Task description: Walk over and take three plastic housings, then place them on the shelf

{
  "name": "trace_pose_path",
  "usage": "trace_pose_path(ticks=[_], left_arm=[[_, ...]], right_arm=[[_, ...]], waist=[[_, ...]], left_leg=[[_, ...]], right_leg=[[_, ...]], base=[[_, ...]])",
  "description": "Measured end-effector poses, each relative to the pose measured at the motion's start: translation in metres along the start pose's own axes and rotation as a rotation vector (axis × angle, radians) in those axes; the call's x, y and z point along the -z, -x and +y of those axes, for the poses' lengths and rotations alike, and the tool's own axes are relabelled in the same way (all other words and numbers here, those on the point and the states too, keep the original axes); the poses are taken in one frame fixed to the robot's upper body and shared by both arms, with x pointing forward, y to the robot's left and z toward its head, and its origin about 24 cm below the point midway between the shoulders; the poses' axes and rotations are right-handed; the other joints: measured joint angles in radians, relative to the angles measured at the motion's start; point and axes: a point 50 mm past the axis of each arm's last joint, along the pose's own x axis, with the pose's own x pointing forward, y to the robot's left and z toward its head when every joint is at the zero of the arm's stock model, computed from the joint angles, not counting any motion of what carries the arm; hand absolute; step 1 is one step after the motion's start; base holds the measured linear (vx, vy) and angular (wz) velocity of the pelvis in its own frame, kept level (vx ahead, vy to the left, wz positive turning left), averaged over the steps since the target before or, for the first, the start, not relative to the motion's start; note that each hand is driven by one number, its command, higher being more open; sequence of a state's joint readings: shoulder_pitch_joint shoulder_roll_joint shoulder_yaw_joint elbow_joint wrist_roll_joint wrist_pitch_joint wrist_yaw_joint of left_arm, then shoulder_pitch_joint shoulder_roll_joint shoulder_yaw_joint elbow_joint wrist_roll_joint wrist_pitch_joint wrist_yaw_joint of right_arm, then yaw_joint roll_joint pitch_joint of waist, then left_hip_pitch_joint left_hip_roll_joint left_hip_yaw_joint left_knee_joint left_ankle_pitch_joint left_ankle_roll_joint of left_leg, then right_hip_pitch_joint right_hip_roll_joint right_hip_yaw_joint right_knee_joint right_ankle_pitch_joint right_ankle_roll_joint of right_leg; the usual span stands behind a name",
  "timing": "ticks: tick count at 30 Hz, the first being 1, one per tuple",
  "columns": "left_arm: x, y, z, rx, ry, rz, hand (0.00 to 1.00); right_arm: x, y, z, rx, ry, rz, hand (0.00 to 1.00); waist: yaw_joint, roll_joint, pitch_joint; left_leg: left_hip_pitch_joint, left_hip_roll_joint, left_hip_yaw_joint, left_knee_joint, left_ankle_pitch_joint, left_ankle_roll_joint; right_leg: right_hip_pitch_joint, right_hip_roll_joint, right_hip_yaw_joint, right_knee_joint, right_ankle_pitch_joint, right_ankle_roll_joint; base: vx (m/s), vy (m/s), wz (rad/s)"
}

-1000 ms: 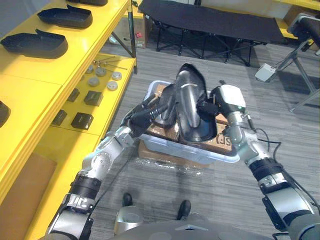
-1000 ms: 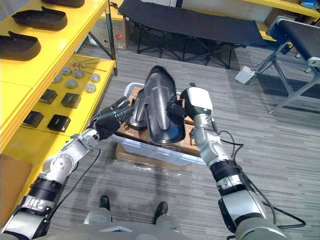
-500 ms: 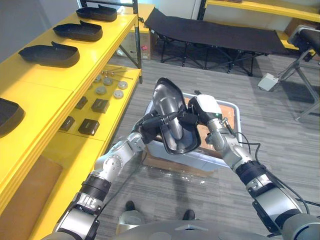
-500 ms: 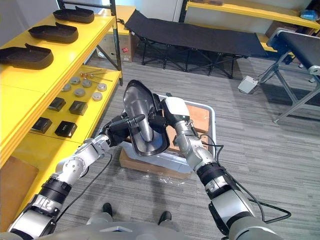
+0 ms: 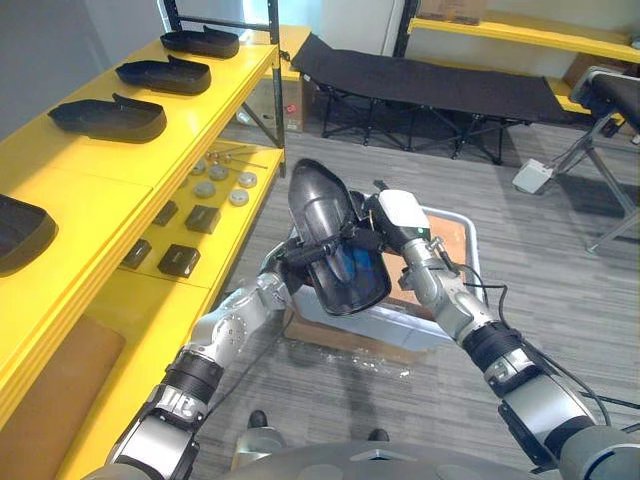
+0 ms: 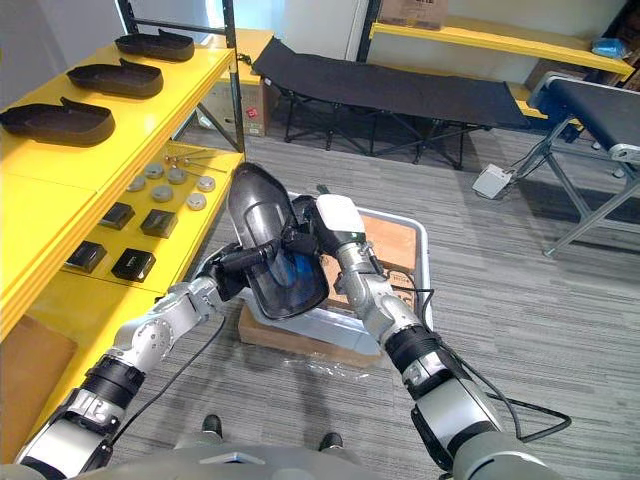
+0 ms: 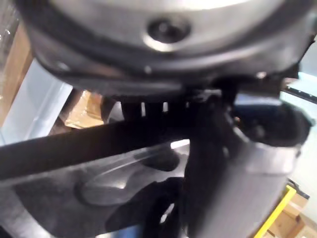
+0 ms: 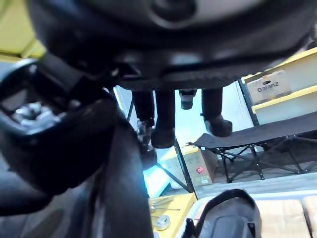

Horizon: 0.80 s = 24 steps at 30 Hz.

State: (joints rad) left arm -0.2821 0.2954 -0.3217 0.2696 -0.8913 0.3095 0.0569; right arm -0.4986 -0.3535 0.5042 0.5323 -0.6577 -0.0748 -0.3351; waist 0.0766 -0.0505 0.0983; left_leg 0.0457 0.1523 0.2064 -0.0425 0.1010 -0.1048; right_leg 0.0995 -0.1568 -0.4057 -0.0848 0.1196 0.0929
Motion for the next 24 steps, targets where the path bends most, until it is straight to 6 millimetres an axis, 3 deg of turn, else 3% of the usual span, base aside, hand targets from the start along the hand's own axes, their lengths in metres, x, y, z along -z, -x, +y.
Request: trace_pose_path(ticks=[11,12,15,20,24], left_arm=[[-0.004,0.000,-0.003,0.008,0.025,-0.068,0.00],[-0.004,0.000,-0.004,0.012,0.031,-0.081,0.00],[-0.005,0.000,-0.005,0.014,0.032,-0.098,0.00],[-0.019,0.004,-0.011,0.007,0.024,-0.242,0.00],[-0.060,0.044,-0.020,-0.088,-0.082,-0.603,0.00]], right_arm=[[-0.003,-0.001,-0.003,0.057,-0.040,0.003,0.00],[-0.005,-0.001,-0.004,0.065,-0.051,0.001,1.00],[-0.005,0.001,-0.005,0.093,-0.082,0.011,1.00],[-0.012,0.013,-0.009,0.229,-0.368,0.064,1.00],[-0.028,0.047,0.005,0.203,-0.649,0.026,1.00]], waist=[[-0.008,-0.001,-0.001],[-0.009,-0.001,-0.001],[-0.007,-0.003,-0.002],[-0.003,-0.010,-0.004],[-0.003,-0.011,-0.005]], left_leg=[[0.002,0.001,0.013,-0.003,0.000,-0.001],[0.003,0.001,0.015,-0.004,0.000,-0.001],[0.016,0.001,0.022,-0.015,0.002,-0.002],[0.016,0.000,0.026,-0.017,0.002,-0.002],[0.017,0.000,0.028,-0.018,0.000,-0.004]], right_leg=[[-0.008,0.000,0.008,0.000,0.000,0.000],[-0.008,0.000,0.010,0.000,0.000,0.000],[-0.006,0.001,0.015,0.000,0.000,0.000],[-0.007,0.000,0.012,0.002,0.000,0.000],[-0.007,0.001,0.005,0.005,-0.001,-0.002]], base=[[0.00,0.000,-0.03],[0.00,0.000,-0.04],[0.01,0.000,-0.07],[0.00,-0.001,-0.01],[0.02,-0.002,-0.01]])
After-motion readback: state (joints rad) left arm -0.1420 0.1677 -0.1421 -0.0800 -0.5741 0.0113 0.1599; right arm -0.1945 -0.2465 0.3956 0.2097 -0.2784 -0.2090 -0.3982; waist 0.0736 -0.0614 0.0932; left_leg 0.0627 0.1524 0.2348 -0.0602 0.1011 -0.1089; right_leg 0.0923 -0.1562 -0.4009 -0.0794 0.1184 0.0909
